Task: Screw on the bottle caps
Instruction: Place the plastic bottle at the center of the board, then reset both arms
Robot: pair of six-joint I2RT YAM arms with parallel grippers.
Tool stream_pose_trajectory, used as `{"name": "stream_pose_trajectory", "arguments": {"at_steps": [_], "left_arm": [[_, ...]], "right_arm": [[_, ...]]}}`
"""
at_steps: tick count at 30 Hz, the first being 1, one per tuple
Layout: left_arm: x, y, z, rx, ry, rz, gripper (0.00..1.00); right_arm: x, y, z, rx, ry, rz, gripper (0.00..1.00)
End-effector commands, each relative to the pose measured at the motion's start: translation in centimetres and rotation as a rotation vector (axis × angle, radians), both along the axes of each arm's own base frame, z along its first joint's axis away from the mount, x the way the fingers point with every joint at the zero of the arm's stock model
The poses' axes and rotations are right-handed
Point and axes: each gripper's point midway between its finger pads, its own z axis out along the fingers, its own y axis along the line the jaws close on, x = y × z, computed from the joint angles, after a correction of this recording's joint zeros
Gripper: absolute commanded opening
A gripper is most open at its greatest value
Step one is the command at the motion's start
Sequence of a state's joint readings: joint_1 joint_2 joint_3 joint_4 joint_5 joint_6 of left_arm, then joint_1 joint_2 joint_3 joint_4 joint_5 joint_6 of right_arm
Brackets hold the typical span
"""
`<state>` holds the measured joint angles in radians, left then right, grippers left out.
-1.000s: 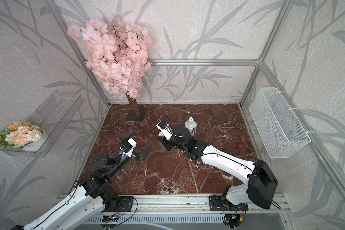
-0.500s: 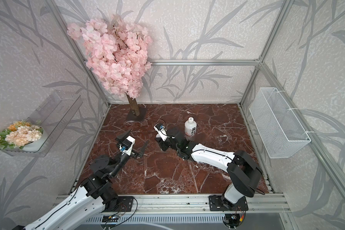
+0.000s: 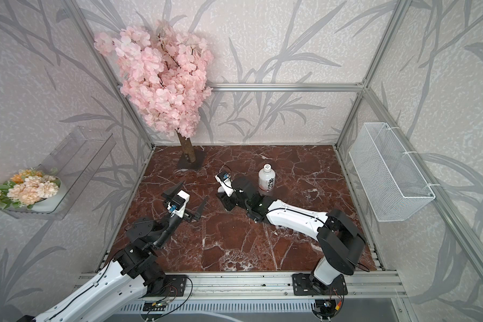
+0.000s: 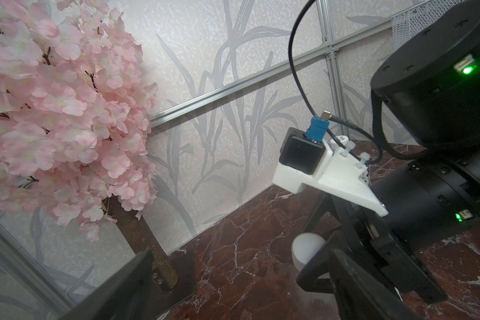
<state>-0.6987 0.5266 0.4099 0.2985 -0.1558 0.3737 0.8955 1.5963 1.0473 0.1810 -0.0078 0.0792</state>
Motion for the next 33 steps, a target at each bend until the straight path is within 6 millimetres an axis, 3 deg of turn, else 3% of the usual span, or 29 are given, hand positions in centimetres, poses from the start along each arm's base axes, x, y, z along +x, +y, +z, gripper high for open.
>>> {"name": "stream_pose_trajectory", "arguments": {"at_steps": [1, 16, 18, 21, 33], "left_arm": [[0.0, 0.0, -0.3, 0.01, 0.002, 0.002, 1.0], [0.0, 0.0, -0.4, 0.012, 0.005, 0.003, 1.0], [0.0, 0.0, -0.4, 0.012, 0.007, 0.004, 1.0], [0.0, 0.0, -0.4, 0.012, 0.007, 0.002, 1.0], [0.0, 0.1, -0.2, 0.002, 0.009, 0.007, 1.0]], "right_arm": [[0.2, 0.1, 0.9, 0.008, 0.001, -0.007, 0.55], [0.1, -0.1, 1.6, 0.017, -0.008, -0.01, 0.68], [0.2, -0.2, 1.6, 0.018, -0.011, -0.018, 0.75], [0.3, -0.4, 1.9, 0.02, -0.019, -0.03, 0.99], [0.4, -0.8, 3.8, 0.029, -0.064, -0.038, 0.99]]}}
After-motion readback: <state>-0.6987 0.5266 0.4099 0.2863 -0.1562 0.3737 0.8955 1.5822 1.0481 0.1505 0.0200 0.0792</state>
